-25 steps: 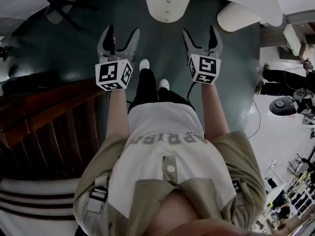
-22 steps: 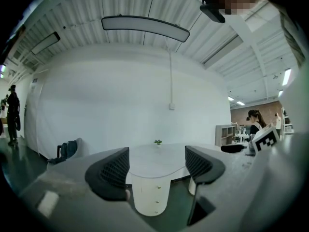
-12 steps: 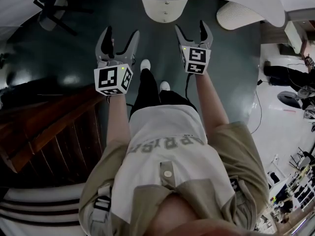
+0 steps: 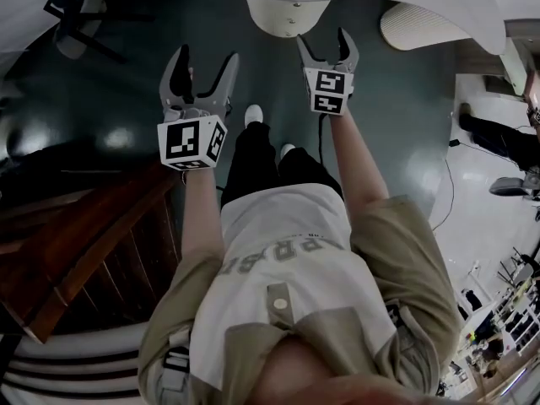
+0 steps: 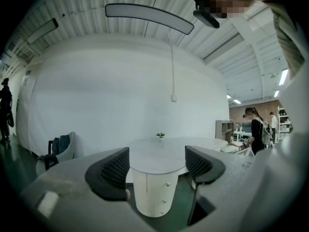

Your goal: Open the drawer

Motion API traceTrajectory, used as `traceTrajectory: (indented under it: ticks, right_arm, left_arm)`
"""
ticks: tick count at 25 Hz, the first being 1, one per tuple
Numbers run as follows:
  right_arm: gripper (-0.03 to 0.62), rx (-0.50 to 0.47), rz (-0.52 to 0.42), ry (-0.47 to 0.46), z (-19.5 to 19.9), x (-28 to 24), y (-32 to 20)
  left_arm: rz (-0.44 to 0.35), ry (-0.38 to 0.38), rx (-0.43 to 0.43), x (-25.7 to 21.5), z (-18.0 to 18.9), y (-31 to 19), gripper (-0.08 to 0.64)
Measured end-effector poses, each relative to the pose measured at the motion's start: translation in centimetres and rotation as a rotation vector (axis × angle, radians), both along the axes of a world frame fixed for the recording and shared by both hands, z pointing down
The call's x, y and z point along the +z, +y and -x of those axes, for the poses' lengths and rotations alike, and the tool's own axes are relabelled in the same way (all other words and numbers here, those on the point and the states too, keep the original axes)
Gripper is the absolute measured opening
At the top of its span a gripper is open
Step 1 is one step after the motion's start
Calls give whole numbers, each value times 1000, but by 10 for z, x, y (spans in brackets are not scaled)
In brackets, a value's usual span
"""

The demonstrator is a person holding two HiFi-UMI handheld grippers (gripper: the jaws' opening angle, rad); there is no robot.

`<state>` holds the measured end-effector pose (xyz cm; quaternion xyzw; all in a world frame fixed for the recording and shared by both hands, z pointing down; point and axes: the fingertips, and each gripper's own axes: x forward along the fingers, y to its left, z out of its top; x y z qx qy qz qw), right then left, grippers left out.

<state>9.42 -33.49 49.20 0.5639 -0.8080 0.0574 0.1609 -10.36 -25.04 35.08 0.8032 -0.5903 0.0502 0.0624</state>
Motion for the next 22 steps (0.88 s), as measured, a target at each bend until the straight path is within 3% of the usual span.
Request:
traceTrajectory:
  ticks: [12,22]
  right_arm:
    - [375,42,2,6,9,88,-49]
    - [291,58,11,13,24,165,-105]
  left_arm:
    - [21,16,13,86,12,-31,368]
    - [-2,31,30,155,18,-57,367]
